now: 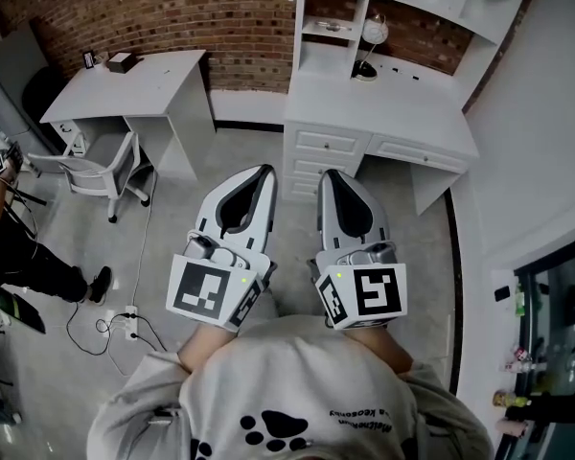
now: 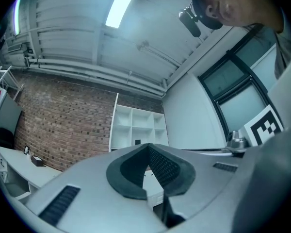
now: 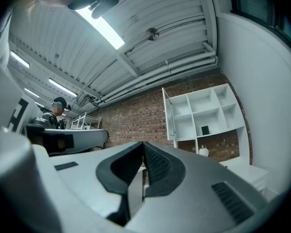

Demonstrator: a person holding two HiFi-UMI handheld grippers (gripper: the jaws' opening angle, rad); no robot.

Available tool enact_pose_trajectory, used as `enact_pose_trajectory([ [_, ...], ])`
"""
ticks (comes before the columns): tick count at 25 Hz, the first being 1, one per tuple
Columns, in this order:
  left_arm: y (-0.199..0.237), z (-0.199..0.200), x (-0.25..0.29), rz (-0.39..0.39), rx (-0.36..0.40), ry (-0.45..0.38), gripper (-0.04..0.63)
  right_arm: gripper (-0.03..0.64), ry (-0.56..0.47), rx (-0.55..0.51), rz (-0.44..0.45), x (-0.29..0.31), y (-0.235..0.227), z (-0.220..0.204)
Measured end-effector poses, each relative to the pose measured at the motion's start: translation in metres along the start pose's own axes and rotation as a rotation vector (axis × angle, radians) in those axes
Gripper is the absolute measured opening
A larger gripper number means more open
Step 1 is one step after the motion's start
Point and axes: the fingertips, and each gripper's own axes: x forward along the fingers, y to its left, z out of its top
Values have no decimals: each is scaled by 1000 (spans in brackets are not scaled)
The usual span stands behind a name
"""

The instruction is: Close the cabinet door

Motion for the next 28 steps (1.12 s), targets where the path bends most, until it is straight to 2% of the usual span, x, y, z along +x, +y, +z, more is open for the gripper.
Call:
enact_pose_trajectory([
  [13, 68, -39, 100, -15, -30, 18, 8, 20, 26, -20, -21, 109, -49, -34],
  [28, 181, -52, 229, -100, -18, 1, 8, 20, -16, -8, -100, 269, -92, -50],
])
